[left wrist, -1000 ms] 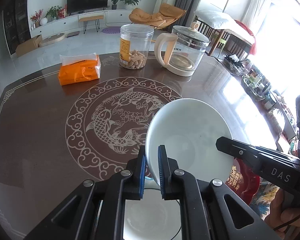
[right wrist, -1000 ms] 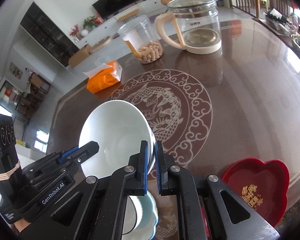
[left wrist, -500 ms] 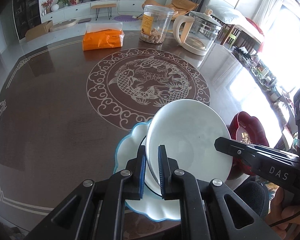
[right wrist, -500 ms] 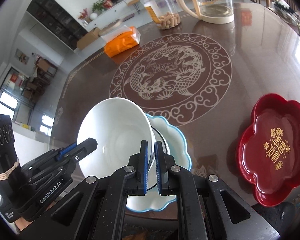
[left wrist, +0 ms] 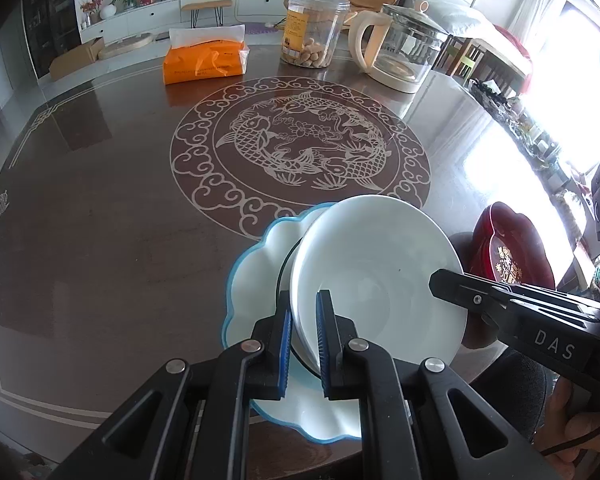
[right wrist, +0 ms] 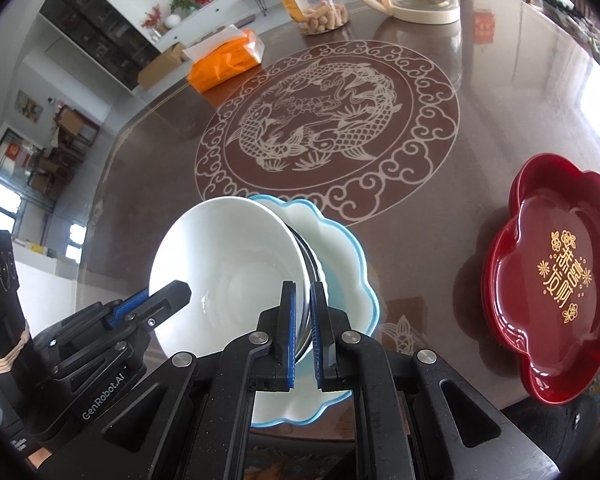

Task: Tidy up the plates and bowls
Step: 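Lift the small white bowl and carry it over the black-rimmed bowl, then lower the small bowl into the black-rimmed bowl and open the right gripper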

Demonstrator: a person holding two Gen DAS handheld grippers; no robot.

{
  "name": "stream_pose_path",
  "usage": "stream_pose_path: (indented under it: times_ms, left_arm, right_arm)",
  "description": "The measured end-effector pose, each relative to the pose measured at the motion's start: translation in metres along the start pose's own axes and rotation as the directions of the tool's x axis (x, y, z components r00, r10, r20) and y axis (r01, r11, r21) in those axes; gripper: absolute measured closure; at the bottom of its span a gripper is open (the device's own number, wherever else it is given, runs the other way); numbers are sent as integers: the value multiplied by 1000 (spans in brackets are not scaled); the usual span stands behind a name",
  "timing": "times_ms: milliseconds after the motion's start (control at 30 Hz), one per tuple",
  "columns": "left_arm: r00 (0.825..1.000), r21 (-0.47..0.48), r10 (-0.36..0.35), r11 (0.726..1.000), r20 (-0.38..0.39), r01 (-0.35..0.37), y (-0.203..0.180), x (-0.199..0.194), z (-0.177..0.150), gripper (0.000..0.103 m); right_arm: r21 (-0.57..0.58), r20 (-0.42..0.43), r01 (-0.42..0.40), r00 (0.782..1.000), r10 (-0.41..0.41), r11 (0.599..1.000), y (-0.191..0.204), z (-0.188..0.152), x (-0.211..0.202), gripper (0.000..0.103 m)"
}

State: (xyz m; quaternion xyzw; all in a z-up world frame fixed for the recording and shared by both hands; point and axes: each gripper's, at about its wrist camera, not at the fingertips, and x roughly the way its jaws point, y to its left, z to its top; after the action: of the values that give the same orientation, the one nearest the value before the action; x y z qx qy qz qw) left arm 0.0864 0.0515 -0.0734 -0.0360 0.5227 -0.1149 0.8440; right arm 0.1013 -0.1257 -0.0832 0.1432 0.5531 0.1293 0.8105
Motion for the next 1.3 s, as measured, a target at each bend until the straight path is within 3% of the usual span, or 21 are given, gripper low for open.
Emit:
stream_pose_path:
  times_ms: [533, 733, 900, 1067, 1300]
  left_arm:
    - [998, 76, 55, 996, 19, -56, -10, 3, -8, 92]
    - [999, 75, 44, 996, 16, -46, -6, 3, -5, 92]
    - [999, 70, 38, 997, 19, -39, -3, 3, -4, 92]
    - [995, 123, 90, 988, 39, -94, -10, 3, -7, 92]
    - [994, 70, 63, 995, 87, -69, 0, -8, -2, 91]
  right_arm:
    - [-97, 41, 86, 996, -82, 992, 11, -5, 1, 94]
    - [-136, 59, 117, 992, -109, 984, 12, -6, 4, 95]
    - [-154, 69, 123, 991, -114, 980, 13, -6, 5, 95]
    - [-151, 74, 115, 992, -105, 982, 11, -4, 5, 95]
    - [-130, 112, 52, 993, -38, 990, 5, -4, 2, 91]
